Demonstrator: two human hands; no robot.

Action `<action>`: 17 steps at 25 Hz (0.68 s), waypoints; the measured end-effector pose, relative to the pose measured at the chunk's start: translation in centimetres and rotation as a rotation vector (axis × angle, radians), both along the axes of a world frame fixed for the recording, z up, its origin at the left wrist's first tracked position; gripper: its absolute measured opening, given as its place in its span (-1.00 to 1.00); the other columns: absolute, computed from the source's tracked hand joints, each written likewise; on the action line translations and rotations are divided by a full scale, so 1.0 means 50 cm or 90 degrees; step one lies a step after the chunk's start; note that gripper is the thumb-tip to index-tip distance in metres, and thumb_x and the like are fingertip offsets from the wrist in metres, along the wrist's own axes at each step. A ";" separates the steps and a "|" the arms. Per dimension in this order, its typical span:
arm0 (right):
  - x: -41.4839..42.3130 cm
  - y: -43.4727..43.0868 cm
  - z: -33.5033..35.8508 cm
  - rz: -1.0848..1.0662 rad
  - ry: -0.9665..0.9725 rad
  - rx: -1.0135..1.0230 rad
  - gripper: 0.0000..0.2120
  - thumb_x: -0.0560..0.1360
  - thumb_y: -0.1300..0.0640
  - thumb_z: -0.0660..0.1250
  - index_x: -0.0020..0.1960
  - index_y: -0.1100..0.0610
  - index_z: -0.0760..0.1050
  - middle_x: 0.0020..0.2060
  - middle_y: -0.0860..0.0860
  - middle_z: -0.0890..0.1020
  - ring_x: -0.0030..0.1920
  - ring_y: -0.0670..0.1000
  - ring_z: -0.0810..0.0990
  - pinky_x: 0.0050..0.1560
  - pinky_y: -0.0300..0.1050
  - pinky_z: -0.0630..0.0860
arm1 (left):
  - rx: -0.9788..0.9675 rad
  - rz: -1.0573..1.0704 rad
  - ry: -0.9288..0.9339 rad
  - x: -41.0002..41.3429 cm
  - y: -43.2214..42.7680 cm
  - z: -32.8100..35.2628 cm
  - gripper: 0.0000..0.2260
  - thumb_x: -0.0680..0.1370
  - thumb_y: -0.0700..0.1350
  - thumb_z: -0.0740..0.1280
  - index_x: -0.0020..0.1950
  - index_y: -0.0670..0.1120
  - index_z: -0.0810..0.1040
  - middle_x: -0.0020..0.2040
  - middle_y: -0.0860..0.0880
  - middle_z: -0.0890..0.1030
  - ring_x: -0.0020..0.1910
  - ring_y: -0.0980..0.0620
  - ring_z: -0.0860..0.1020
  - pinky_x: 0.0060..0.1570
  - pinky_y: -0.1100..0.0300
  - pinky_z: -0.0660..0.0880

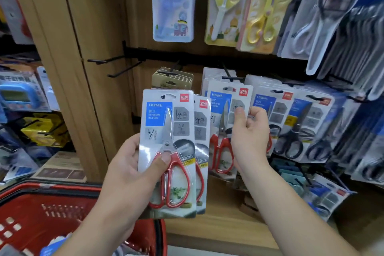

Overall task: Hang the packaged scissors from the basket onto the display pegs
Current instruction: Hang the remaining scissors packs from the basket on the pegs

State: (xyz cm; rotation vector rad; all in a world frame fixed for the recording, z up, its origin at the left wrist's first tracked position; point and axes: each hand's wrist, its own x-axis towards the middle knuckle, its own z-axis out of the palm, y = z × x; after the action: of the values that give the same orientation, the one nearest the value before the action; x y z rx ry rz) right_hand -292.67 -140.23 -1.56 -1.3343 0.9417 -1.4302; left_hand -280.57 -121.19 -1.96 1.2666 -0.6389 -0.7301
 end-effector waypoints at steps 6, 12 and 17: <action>0.011 -0.038 0.025 -0.037 0.096 -0.006 -0.85 0.63 0.02 0.42 0.10 0.07 0.53 -0.10 -0.05 0.72 -0.12 -0.17 0.71 -0.06 -0.15 0.67 | -0.018 0.019 0.013 0.003 -0.005 -0.004 -0.59 0.46 -0.07 0.49 0.29 0.09 0.56 0.07 -0.01 0.77 0.00 -0.13 0.77 0.08 -0.23 0.66; -0.007 0.074 0.065 0.057 0.146 -0.152 -0.79 0.65 0.10 0.38 0.27 -0.01 0.51 0.01 -0.11 0.67 -0.02 -0.25 0.65 -0.01 -0.34 0.57 | -0.036 0.047 0.019 0.006 -0.009 0.000 -0.68 0.50 -0.07 0.49 0.23 0.14 0.57 0.05 -0.02 0.78 -0.01 -0.12 0.77 0.07 -0.24 0.66; 0.014 0.129 0.026 0.289 0.102 0.027 -0.41 0.67 0.32 0.31 0.54 -0.18 0.30 0.01 0.10 0.77 0.05 0.10 0.77 0.14 0.15 0.68 | -0.031 0.057 0.023 0.002 -0.010 0.005 -0.74 0.59 -0.16 0.45 0.21 0.12 0.58 0.03 0.00 0.78 0.00 -0.09 0.77 0.06 -0.22 0.67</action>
State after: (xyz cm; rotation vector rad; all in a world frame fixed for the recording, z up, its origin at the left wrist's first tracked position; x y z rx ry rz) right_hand -291.96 -133.79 -0.26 -1.5304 0.7050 -0.9631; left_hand -280.48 -121.68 -1.70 1.2264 -0.5636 -0.6575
